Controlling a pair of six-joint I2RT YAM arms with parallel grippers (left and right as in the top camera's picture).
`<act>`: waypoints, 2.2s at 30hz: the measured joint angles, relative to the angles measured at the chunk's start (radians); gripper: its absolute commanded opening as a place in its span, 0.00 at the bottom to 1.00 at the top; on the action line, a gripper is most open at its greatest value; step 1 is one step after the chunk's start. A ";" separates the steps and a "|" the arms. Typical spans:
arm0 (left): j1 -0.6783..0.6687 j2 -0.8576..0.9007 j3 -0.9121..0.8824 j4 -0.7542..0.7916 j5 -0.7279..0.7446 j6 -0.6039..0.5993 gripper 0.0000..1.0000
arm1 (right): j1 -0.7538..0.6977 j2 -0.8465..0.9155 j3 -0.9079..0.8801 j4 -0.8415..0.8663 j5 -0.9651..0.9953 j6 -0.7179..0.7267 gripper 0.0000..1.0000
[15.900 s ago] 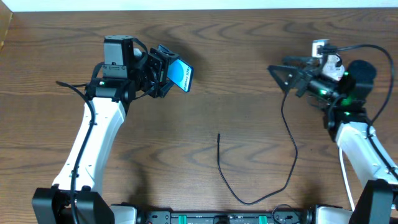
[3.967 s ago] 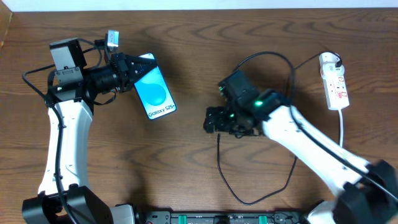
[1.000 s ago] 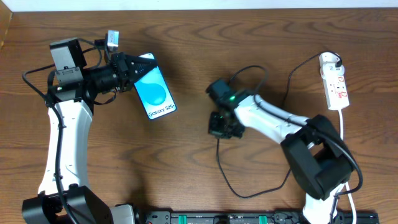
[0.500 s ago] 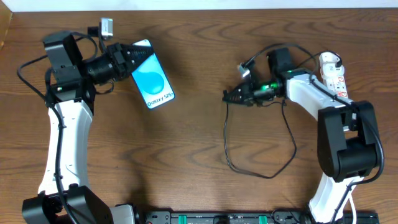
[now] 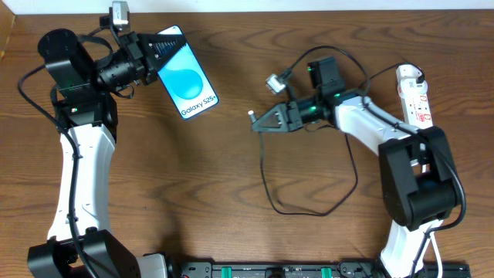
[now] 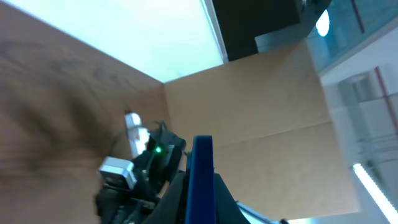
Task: Plug charger to phone and switch on socket
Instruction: 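Carry the plug with the right gripper toward the phone's bottom port, then align the plug under the phone's bottom port with the right gripper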
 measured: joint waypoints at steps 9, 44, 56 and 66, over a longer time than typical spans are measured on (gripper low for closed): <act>0.028 0.001 0.000 0.001 0.023 -0.134 0.08 | 0.079 0.000 -0.001 0.705 -0.022 0.404 0.01; 0.088 0.002 0.000 0.002 0.010 -0.050 0.08 | 0.227 -0.009 0.000 1.492 -0.027 1.308 0.01; 0.038 0.002 0.000 0.002 0.006 -0.022 0.07 | 0.227 -0.009 0.007 1.492 -0.010 1.335 0.01; 0.035 0.002 0.000 0.002 0.006 -0.003 0.07 | 0.227 -0.009 0.008 1.492 0.005 1.347 0.01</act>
